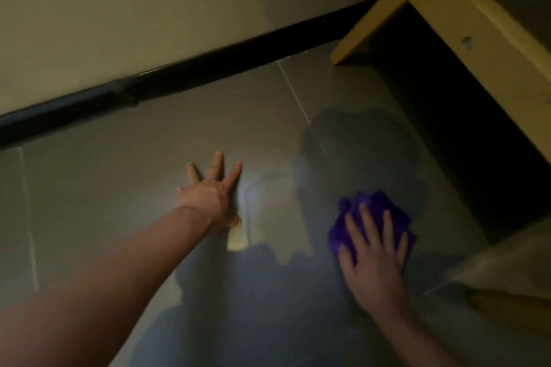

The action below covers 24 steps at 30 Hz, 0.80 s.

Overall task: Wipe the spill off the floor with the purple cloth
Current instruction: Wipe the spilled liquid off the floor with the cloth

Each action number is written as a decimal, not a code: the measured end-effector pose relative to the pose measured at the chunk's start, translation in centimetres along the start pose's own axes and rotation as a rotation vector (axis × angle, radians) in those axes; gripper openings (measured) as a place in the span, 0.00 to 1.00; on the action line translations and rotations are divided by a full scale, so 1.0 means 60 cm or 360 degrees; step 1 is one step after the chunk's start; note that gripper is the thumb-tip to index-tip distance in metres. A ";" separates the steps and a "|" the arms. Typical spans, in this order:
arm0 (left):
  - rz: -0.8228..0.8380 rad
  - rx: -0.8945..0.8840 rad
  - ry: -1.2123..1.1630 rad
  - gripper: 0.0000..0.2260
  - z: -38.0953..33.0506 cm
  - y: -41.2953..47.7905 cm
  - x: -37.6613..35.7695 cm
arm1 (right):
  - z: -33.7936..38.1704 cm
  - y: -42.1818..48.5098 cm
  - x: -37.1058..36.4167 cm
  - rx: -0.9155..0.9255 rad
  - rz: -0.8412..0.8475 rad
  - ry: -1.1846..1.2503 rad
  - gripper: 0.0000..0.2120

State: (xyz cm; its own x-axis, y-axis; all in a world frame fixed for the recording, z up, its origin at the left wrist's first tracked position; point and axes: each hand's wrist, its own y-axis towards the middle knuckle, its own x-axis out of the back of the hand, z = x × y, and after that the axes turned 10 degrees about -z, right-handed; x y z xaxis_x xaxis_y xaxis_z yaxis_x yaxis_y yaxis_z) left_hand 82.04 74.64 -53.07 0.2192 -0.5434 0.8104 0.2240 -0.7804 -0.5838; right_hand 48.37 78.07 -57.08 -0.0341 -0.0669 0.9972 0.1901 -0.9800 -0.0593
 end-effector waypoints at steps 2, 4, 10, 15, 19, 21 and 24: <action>-0.0009 0.0009 0.0034 0.55 -0.006 -0.009 0.006 | 0.013 -0.042 -0.004 0.0115 0.0098 0.0009 0.32; -0.0028 0.0011 0.0054 0.55 -0.004 -0.009 0.004 | 0.003 -0.022 -0.006 0.0119 0.0077 0.0034 0.32; -0.0149 -0.0118 0.0160 0.55 -0.001 -0.006 -0.001 | 0.040 0.178 -0.009 -0.0242 -0.0001 0.0107 0.30; -0.0155 -0.0223 0.0053 0.50 -0.005 -0.008 -0.006 | 0.113 0.134 -0.004 0.0124 -0.0018 0.0115 0.29; -0.0116 -0.0228 0.0014 0.48 -0.024 -0.017 -0.016 | 0.114 -0.007 -0.001 0.0441 0.0122 0.0107 0.32; -0.0101 -0.0221 0.0007 0.50 -0.029 -0.018 -0.023 | 0.103 0.000 -0.003 0.0483 0.0143 0.0091 0.32; -0.0105 -0.0213 0.0012 0.52 -0.029 -0.019 -0.030 | 0.113 0.097 -0.006 0.0388 0.0065 0.0093 0.30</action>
State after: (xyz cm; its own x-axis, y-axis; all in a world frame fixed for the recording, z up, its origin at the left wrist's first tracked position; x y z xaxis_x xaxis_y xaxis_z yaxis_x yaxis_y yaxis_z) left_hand 79.72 75.95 -53.79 0.2007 -0.4913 0.8476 0.1089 -0.8486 -0.5177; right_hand 56.12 73.64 -57.48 -0.0768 -0.1234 0.9894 0.4232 -0.9025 -0.0797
